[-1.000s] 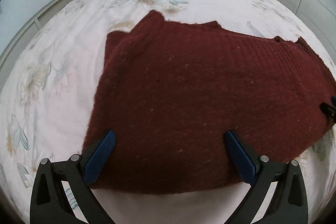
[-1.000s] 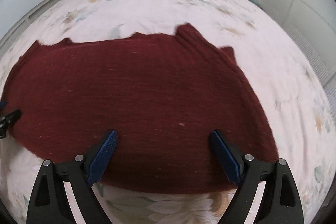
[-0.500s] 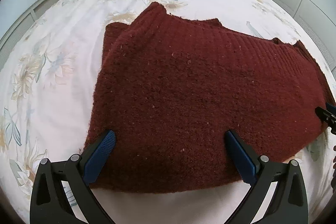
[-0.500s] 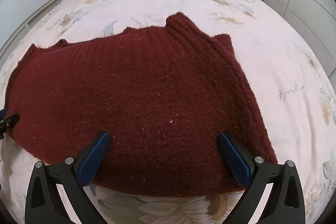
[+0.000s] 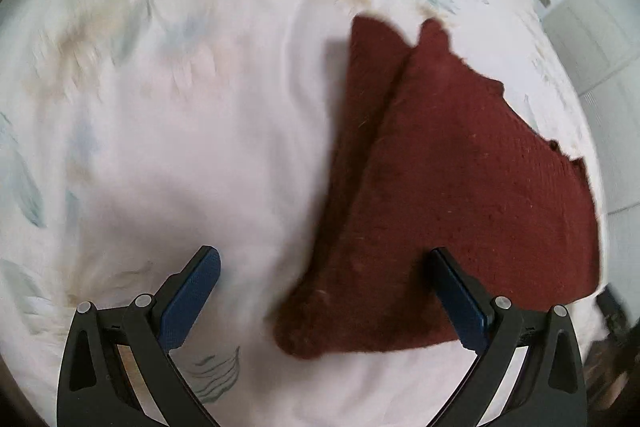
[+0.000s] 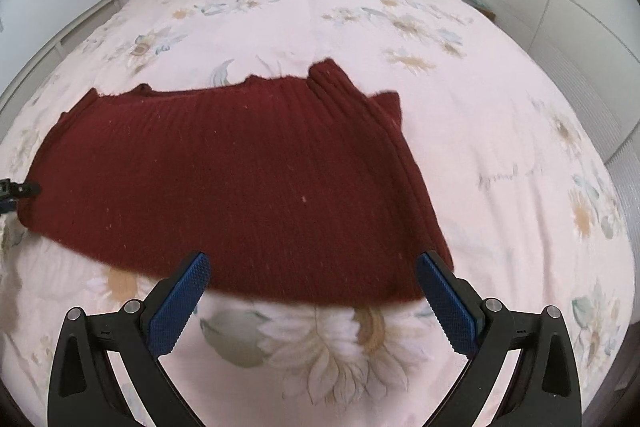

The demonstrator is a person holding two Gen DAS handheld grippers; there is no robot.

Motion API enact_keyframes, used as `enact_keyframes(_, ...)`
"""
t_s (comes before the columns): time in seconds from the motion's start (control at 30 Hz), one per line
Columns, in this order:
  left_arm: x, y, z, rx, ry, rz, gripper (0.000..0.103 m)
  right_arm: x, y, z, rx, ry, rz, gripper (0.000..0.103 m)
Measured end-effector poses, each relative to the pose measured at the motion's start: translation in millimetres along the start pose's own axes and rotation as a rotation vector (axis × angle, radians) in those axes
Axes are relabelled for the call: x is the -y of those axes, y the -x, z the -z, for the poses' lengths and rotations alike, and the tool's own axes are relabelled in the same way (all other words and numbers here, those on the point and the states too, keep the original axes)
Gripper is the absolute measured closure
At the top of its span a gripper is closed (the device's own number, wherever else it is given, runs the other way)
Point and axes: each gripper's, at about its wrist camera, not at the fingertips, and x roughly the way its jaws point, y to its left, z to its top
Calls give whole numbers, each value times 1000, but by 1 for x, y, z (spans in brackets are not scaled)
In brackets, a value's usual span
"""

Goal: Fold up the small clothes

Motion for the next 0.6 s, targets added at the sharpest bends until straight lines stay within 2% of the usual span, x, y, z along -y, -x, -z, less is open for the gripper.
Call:
enact_keyframes(0.1,0,-5,0,4,3,54,1,6,-4,6,-26,-17,4,1)
enact_keyframes(0.17,8,-12,1,-32,-11,90,1,9,-6,9,-33,-25,7,1)
enact_keyframes(0.27,19,-17,0,-42,-43,70,1,13,-6,11,-40,-43,-2,1)
enact_keyframes(0.33,24,-22,1,-51,-46,82,2,15,-6,12,-42,-51,-1,1)
enact_keyframes(0.37,26,-22,2,-56,-51,82,9,16,-5,13,-44,-54,-2,1)
enact_keyframes(0.4,28,-21,3,-62,-60,85,22,17,-5,13,-46,-58,-3,1)
enact_keyframes(0.43,30,-19,2,-68,-67,88,28,18,-5,14,-49,-64,-3,1)
enact_keyframes(0.47,32,-17,1,-70,-70,93,42,19,-4,14,-52,-70,-2,1)
enact_keyframes(0.5,33,-16,0,-69,-68,110,62,22,-3,15,-55,-77,-1,1)
enact_keyframes(0.53,35,-14,-1,-68,-56,138,65,23,-2,15,-57,-84,0,1)
enact_keyframes(0.6,40,-7,2,-47,-69,115,68,26,0,14,-60,-86,2,1)
